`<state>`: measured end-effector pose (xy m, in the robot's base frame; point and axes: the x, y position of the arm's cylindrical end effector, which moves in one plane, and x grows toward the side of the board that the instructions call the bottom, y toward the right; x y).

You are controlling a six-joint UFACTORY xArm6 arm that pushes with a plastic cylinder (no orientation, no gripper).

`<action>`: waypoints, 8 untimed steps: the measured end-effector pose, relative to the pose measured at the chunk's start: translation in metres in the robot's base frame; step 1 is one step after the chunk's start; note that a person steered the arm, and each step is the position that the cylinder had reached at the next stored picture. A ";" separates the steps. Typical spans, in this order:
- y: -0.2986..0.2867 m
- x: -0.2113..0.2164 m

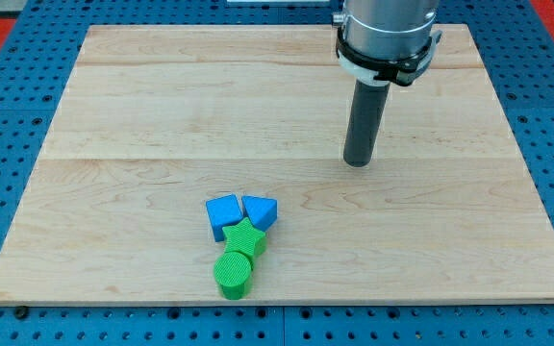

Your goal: Push the yellow hexagon left to the yellow heart

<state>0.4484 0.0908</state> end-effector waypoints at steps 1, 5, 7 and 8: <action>-0.002 0.000; 0.012 -0.013; 0.062 -0.020; 0.103 -0.043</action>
<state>0.4055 0.1939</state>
